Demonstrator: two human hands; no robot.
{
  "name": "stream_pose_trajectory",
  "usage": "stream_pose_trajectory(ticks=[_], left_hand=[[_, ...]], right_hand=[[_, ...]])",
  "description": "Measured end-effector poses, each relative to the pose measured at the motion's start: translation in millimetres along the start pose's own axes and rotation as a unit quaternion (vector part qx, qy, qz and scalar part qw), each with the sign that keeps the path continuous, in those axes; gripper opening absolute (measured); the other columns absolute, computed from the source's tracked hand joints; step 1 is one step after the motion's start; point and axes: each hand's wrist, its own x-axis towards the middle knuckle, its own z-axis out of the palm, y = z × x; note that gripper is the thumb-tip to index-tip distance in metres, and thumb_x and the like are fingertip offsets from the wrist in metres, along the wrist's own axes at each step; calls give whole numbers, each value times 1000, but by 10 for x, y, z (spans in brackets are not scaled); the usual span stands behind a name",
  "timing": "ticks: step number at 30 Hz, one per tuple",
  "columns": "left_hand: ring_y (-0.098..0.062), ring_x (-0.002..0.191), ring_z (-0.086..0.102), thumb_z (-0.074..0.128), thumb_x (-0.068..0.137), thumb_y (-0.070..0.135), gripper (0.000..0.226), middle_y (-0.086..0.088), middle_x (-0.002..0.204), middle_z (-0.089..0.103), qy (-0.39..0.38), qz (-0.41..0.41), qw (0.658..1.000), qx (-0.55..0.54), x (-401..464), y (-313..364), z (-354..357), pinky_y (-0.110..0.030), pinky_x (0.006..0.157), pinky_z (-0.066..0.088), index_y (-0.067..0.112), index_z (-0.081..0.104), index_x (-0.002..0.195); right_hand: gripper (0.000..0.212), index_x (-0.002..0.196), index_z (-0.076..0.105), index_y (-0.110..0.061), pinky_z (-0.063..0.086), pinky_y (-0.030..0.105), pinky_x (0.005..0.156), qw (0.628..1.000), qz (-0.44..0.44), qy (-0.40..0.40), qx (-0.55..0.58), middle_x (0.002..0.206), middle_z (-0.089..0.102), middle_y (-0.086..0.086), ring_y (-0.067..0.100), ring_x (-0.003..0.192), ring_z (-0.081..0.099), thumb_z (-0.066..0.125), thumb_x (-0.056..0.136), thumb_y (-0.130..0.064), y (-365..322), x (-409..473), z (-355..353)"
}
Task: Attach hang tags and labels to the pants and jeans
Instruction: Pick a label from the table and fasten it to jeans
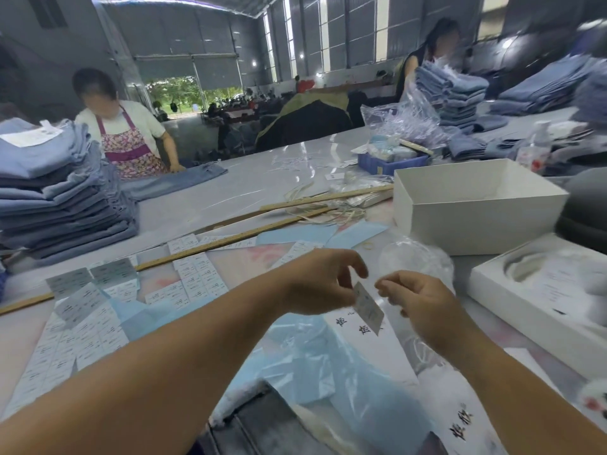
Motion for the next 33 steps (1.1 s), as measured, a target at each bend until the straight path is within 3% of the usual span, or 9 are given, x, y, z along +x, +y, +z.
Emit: stream_pose_trajectory(ticks=[4,10,14,19,23,25,28,33], left_hand=[[-8,79,59,63,88,25,33,10,87,60,-55,32,996,65,-22,420,126,-28,71,55,25,58,120],[-14,85,57,63,91,21,34,9,94,57,-17,25,990,140,52,437,408,-23,66,52,28,54,123],[-14,86,58,60,91,21,27,9,97,62,18,-18,995,99,91,206,562,-25,69,51,30,57,117],[-10,87,56,55,93,21,10,6,104,65,37,-87,995,35,184,-12,692,-17,64,45,28,61,97],[-11,81,54,49,95,15,18,3,109,68,20,-125,992,-18,234,-99,807,-15,55,42,28,59,86],[-11,75,51,49,95,14,21,3,101,67,23,-142,988,-50,242,-123,823,-14,50,39,28,56,81],[-9,75,51,49,94,12,23,4,93,64,43,-160,982,-91,249,-161,808,-19,56,41,27,57,79],[-12,75,49,49,96,12,22,6,88,64,34,-176,975,-128,251,-156,826,-19,57,43,24,58,79]], right_hand=[[18,75,76,-19,41,7,53,996,9,-72,44,71,73,-3,-4,58,60,69,86,-6,-39,-263,-132],[17,73,71,-6,40,12,47,988,55,24,142,53,63,-4,4,46,52,65,86,4,94,-440,-86],[15,75,73,-13,42,14,51,993,63,52,88,61,69,-5,-1,47,55,68,87,-5,235,-431,-10],[16,80,72,-21,49,12,56,994,64,68,53,76,73,-6,5,70,68,66,89,-10,439,-388,110],[21,96,63,-28,48,13,53,989,88,95,73,78,69,-4,3,70,68,66,89,-9,525,-351,162],[23,100,59,-31,48,21,56,989,86,117,38,79,67,-4,1,67,65,67,87,-13,559,-328,119],[15,93,63,-27,50,30,59,988,109,110,18,77,71,-3,4,63,63,69,86,-15,593,-316,94],[14,91,64,-23,50,18,53,992,100,77,29,71,73,-5,4,66,69,70,86,-11,622,-325,168]])
